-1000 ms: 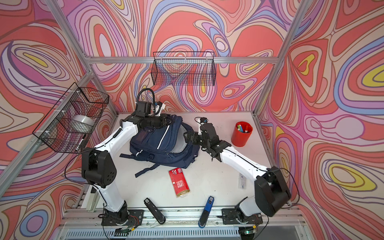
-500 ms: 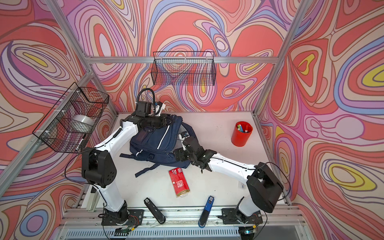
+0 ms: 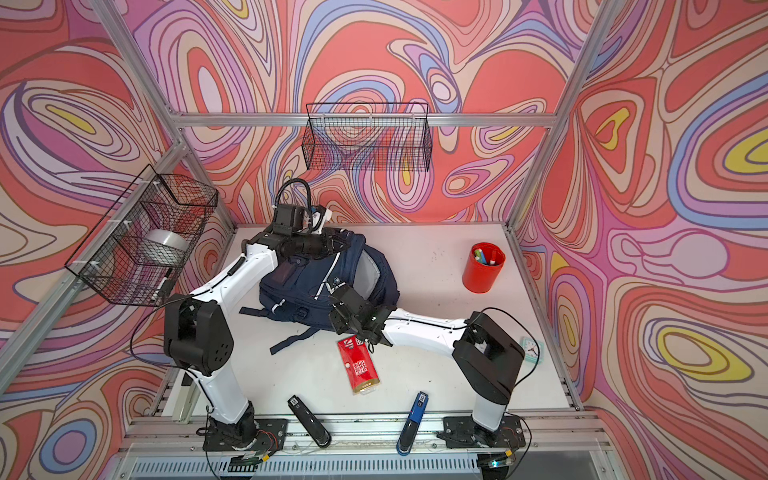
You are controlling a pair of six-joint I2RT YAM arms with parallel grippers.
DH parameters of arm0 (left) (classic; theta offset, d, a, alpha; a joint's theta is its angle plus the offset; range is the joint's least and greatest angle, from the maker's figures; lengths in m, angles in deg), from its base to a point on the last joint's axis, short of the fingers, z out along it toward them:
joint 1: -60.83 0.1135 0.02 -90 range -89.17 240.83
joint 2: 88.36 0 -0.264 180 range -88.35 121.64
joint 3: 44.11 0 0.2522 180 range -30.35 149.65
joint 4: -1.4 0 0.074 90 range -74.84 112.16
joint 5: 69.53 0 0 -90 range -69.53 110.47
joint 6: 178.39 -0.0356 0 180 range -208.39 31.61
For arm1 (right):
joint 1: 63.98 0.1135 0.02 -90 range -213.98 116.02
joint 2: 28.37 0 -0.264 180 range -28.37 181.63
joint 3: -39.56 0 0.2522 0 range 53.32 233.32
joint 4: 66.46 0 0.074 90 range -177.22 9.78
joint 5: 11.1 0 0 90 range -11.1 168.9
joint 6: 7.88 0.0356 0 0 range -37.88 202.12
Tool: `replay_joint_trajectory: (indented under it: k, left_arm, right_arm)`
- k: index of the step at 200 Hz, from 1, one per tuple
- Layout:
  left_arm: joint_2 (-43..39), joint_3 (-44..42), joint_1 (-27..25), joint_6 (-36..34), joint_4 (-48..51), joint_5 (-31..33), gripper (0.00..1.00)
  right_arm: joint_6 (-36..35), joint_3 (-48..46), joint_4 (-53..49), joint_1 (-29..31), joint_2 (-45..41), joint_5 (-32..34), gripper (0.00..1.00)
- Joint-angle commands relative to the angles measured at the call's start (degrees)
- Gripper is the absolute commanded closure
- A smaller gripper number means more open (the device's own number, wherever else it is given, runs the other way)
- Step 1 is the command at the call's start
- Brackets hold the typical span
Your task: Pack the student bag
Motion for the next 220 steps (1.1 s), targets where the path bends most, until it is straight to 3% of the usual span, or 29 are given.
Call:
replay_joint_trajectory:
  k: [1, 14, 87, 112, 140, 220]
  left_arm:
    - [0.3, -0.4, 0.8, 1.1, 1.6, 2.4, 1.00]
    - [0.6, 0.1, 0.8, 1.3, 1.8, 1.9, 1.00]
    - [0.7, 0.5, 0.7, 1.6, 2.0, 2.1, 1.00]
    - [1.0, 1.8, 0.7, 1.4, 3.1, 2.3, 1.00]
    - [1.2, 2.3, 0.7, 1.5, 3.3, 1.9, 1.00]
    - [0.4, 1.9, 0.8, 1.2, 3.5, 1.9, 0.97]
  right_arm:
    - [-2.7, 2.6, 0.1, 0.1, 3.0, 2.9, 0.75]
    - [-3.5, 2.5, 0.8, 0.1, 3.9, 2.0, 0.81]
    - [-4.7, -2.8, 6.1, 0.1, 4.8, 0.9, 0.77]
    - [-5.9, -4.4, 9.2, 0.3, 4.5, -0.1, 0.81]
    - [-5.3, -5.1, 8.9, 0.8, 3.7, 3.4, 0.94]
    - [-5.8, -6.2, 5.7, 0.8, -1.6, 6.5, 1.00]
